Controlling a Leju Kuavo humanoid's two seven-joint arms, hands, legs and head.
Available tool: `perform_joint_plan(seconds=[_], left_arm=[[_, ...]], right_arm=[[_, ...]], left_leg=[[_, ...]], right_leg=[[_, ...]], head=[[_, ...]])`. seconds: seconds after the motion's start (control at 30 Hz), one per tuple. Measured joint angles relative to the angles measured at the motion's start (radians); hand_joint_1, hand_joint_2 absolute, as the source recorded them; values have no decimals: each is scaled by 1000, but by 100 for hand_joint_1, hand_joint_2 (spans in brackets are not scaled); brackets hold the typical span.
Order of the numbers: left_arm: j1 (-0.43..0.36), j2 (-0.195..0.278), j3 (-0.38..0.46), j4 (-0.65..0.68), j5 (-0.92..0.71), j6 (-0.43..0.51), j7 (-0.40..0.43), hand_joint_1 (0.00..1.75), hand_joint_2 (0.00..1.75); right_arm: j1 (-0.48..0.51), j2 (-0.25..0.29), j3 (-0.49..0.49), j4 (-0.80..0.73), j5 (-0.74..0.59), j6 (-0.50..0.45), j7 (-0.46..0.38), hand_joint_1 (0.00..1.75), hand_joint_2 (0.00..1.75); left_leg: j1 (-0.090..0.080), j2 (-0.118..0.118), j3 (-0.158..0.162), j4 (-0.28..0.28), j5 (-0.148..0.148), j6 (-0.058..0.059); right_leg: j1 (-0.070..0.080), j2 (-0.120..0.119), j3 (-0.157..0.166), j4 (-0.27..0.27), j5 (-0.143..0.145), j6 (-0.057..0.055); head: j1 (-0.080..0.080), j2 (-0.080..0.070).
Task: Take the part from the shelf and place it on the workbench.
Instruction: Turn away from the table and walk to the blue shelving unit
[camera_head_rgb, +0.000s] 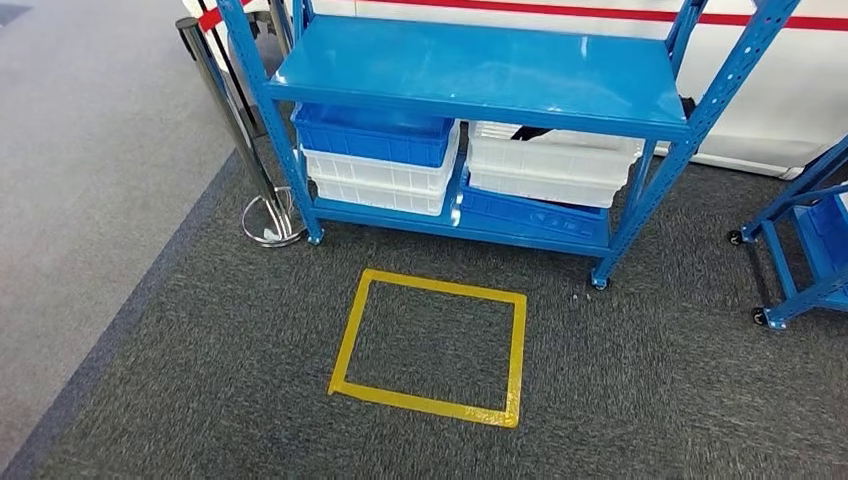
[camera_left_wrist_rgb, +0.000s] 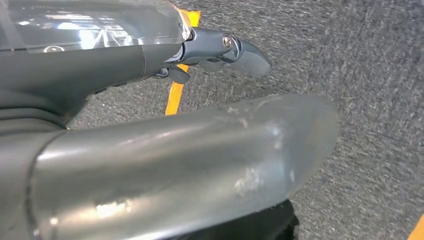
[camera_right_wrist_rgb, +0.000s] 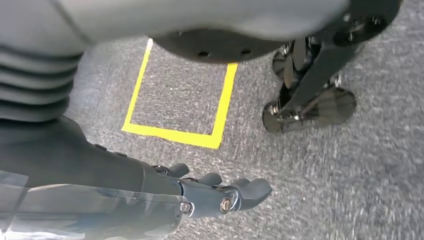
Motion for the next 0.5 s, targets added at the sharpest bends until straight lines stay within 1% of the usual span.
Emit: perform_joint_plan(seconds=[0.07,0.1,0.13,0.17,0.2,0.23,0.27,0.3,0.33,0.37,0.4,0.43,0.47,0.5], left_arm=[[2,-2,0,0,0,0,0,0,0],[3,-3,0,0,0,0,0,0,0],[3,-4,0,0,0,0,0,0,0],[3,-5,0,0,0,0,-1,0,0],[2,-5,0,0,0,0,-1,0,0],[2,-5,0,0,0,0,-1,0,0],[3,-5,0,0,0,0,-1,0,0],[4,-6,0,0,0,0,-1,0,0],[5,-6,0,0,0,0,-1,0,0],[7,-8,0,0,0,0,-1,0,0],[8,-9,1,0,0,0,-1,0,0],[8,-10,1,0,0,0,-1,0,0],[7,-11,1,0,0,0,0,0,0],[5,-11,1,0,0,0,0,0,0]], right_arm=[[0,0,0,0,0,1,0,0,175],[0,0,0,0,0,1,0,0,175],[0,0,0,0,0,1,0,0,175],[0,-1,0,0,0,1,0,0,175],[-1,-1,0,0,0,1,-1,0,175],[0,-1,0,0,0,1,-1,0,175],[0,-1,0,0,0,1,-1,0,175],[2,-1,-1,0,0,0,-1,0,175],[3,-2,-1,0,0,0,-1,0,175],[5,-3,-2,0,0,0,-1,0,175],[7,-4,-3,0,0,-1,0,0,175],[8,-4,-4,0,0,-1,-1,0,175],[7,-5,-4,0,0,-1,-1,0,175],[7,-5,-5,0,0,-1,-1,0,175]], left_leg=[[4,-3,19,-21,-1,9],[7,-4,31,-29,-2,14],[9,-5,41,-35,-3,18],[8,-5,47,-38,-6,21],[8,-4,51,-38,-11,23],[7,-5,56,-37,-17,24],[6,-5,64,-37,-24,23],[7,-7,74,-37,-32,21],[7,-8,87,-37,-41,18],[7,-8,98,-37,-51,14],[7,-9,109,-36,-60,9],[7,-9,114,-34,-68,3],[6,-8,117,-33,-76,-4],[5,-7,122,-30,-80,-10]], right_leg=[[-1,-1,6,10,4,9],[-1,0,-2,28,-5,13],[-2,1,-21,66,-25,15],[-4,2,-53,119,-51,18],[-4,3,-95,179,-78,21],[-5,3,-134,231,-95,25],[-6,3,-160,254,-91,28],[-6,3,-169,243,-64,30],[-6,2,-162,198,-20,30],[-6,2,-144,132,30,28],[-4,2,-128,76,58,25],[-1,1,-118,37,72,19],[1,1,-114,18,75,11],[4,1,-114,18,66,3]], head=[[1,0],[2,0],[3,0],[4,0],[5,0],[6,0],[6,0],[6,0],[6,0],[6,0],[6,0],[5,0],[4,0],[1,0]])
